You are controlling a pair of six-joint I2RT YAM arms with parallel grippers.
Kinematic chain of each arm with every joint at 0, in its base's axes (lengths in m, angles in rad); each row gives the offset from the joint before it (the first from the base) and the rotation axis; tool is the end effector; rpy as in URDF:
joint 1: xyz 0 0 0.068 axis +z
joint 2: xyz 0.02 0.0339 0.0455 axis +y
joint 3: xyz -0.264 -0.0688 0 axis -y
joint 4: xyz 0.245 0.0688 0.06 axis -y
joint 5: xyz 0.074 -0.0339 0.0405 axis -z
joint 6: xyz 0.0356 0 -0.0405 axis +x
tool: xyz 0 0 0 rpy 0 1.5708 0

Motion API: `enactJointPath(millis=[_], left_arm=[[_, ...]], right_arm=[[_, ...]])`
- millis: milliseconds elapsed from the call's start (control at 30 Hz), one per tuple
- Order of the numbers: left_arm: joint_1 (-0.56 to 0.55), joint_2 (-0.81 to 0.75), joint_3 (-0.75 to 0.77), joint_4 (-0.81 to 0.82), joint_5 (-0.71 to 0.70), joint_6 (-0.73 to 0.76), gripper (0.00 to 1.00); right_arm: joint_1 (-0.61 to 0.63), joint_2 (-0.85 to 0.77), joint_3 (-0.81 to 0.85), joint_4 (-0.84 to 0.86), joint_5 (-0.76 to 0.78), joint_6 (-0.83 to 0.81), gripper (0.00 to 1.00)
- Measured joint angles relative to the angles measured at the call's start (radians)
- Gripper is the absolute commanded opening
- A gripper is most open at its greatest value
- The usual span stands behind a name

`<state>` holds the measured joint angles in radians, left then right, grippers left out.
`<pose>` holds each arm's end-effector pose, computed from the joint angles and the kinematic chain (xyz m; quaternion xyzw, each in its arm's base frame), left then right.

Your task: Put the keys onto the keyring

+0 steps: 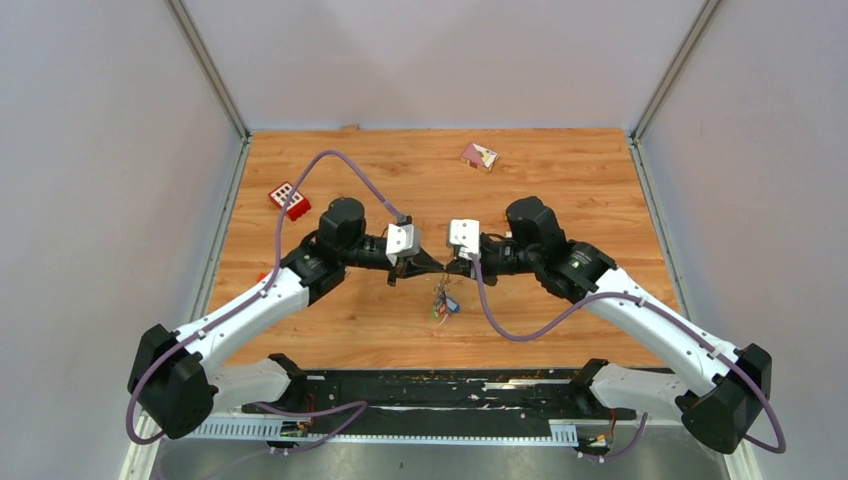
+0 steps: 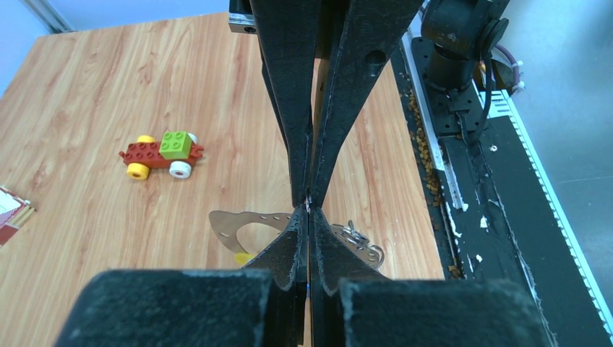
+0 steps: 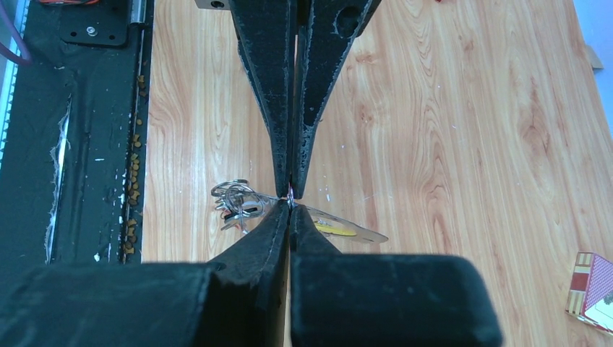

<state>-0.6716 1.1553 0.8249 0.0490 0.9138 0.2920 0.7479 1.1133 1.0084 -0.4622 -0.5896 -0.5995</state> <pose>0.1834 -0.1818 0.3057 0.5673 0.5128 -0.4480 0.4631 0.1630 0.1782 0.3287 -0.6326 0.5684 0.2881 0.4401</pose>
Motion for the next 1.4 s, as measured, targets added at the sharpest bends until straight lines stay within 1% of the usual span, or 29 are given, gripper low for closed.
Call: enactJointPath(millis=[67, 100, 200, 267, 333, 500, 567, 667, 867, 1000, 1167, 1300, 1367, 1400], left_arm=[[0.001, -0.002, 0.0, 0.0, -0.001, 0.0, 0.08], [0.002, -0.004, -0.002, 0.0, 0.0, 0.001, 0.18], [0.016, -0.013, -0.003, 0.006, 0.01, 0.004, 0.4], [0.033, -0.023, -0.009, 0.024, 0.027, -0.001, 0.47], [0.051, -0.034, -0.023, 0.062, 0.044, -0.014, 0.51], [0.07, -0.04, -0.09, 0.209, 0.087, -0.095, 0.51], [0.07, -0.039, -0.119, 0.265, 0.1, -0.129, 0.5], [0.07, -0.037, -0.15, 0.341, 0.108, -0.174, 0.46], [0.07, -0.026, -0.171, 0.48, 0.114, -0.261, 0.36], [0.07, -0.024, -0.174, 0.523, 0.113, -0.285, 0.31], [0.07, -0.018, -0.177, 0.541, 0.113, -0.295, 0.31], [0.07, -0.014, -0.177, 0.541, 0.109, -0.295, 0.33], [0.07, -0.013, -0.177, 0.541, 0.105, -0.295, 0.32], [0.07, -0.012, -0.177, 0.541, 0.105, -0.295, 0.3]], right_arm=[[0.0, 0.0, 0.0, 0.003, 0.007, 0.0, 0.0], [0.001, -0.001, 0.0, 0.005, 0.011, 0.0, 0.0], [0.002, -0.005, -0.002, 0.014, 0.017, -0.004, 0.0], [-0.003, -0.012, -0.009, 0.018, 0.019, -0.004, 0.0], [-0.008, -0.019, -0.014, 0.016, 0.015, -0.004, 0.0], [-0.021, -0.027, -0.014, 0.023, -0.004, 0.019, 0.0], [-0.026, -0.029, -0.014, 0.032, -0.014, 0.037, 0.0], [-0.032, -0.029, -0.013, 0.047, -0.024, 0.061, 0.0], [-0.041, -0.029, -0.014, 0.08, -0.05, 0.106, 0.0], [-0.048, -0.029, -0.014, 0.087, -0.068, 0.127, 0.0], [-0.053, -0.029, -0.013, 0.087, -0.088, 0.143, 0.0], [-0.056, -0.029, -0.013, 0.087, -0.101, 0.147, 0.0], [-0.056, -0.029, -0.013, 0.087, -0.105, 0.147, 0.0], [-0.056, -0.029, -0.013, 0.087, -0.109, 0.147, 0.0]])
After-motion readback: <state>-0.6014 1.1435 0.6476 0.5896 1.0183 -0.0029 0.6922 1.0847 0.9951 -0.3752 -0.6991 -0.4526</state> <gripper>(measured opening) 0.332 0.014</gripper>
